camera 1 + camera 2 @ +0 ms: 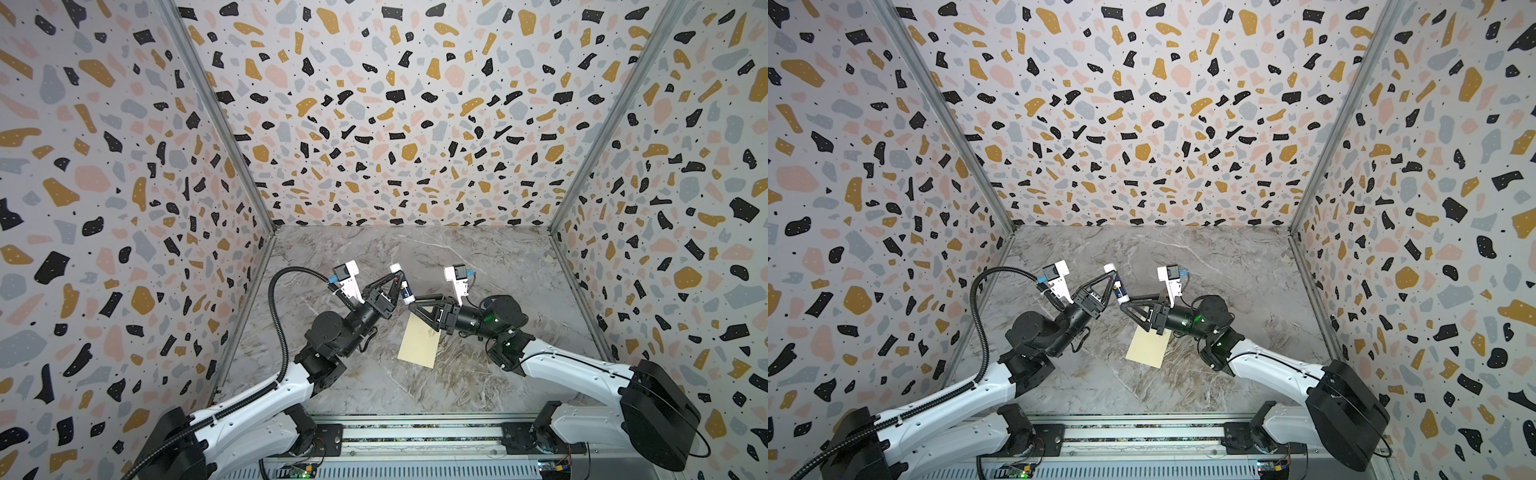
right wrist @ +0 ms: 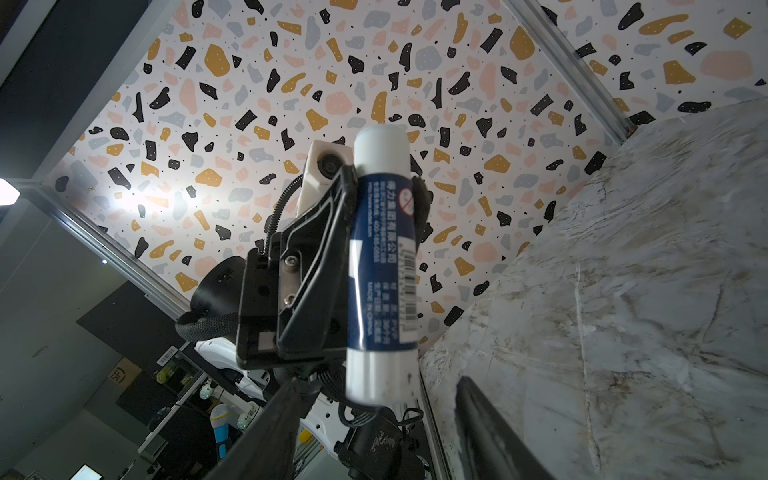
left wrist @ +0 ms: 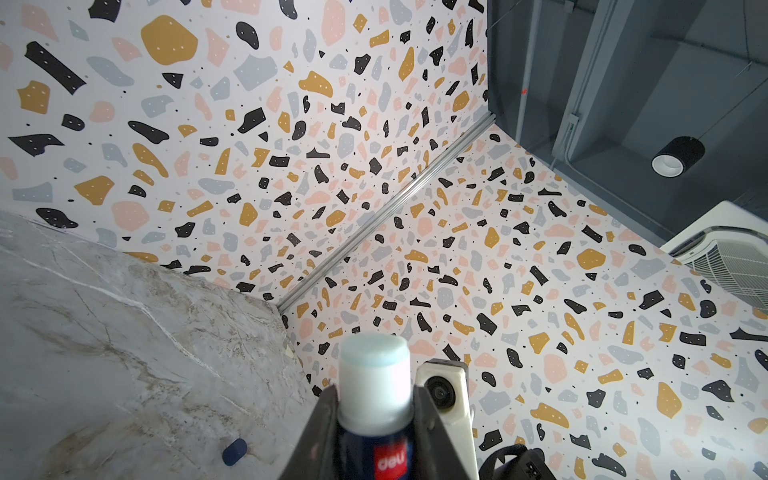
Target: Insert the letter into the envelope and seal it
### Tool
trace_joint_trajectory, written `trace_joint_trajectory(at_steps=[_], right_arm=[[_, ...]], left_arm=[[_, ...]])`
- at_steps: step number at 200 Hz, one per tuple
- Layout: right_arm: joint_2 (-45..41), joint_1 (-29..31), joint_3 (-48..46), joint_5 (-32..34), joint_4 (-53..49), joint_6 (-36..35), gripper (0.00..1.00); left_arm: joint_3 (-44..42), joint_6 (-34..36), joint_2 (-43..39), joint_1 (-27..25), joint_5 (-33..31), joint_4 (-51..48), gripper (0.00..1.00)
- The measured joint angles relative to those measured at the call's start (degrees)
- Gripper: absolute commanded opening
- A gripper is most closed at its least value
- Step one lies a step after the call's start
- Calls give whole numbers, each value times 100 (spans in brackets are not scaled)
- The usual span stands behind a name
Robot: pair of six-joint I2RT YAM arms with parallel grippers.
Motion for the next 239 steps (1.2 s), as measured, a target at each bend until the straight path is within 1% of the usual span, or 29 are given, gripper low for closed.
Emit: trace_joint_trajectory(at_steps=[91,175,202,239], right_arm=[[151,-15,85,15,238,151,51],[205,-37,188,-13,249,149,31],[203,-48,199,-9,192,98,22],[101,-46,319,55,-258,-160,17]], left_arm=[[0,-17,0,-7,0,0,0],[0,-35,-15,-15,2,2,0],[0,-37,-26,-15,0,-15,0],[0,-2,-28,-13,-46,-46,0]])
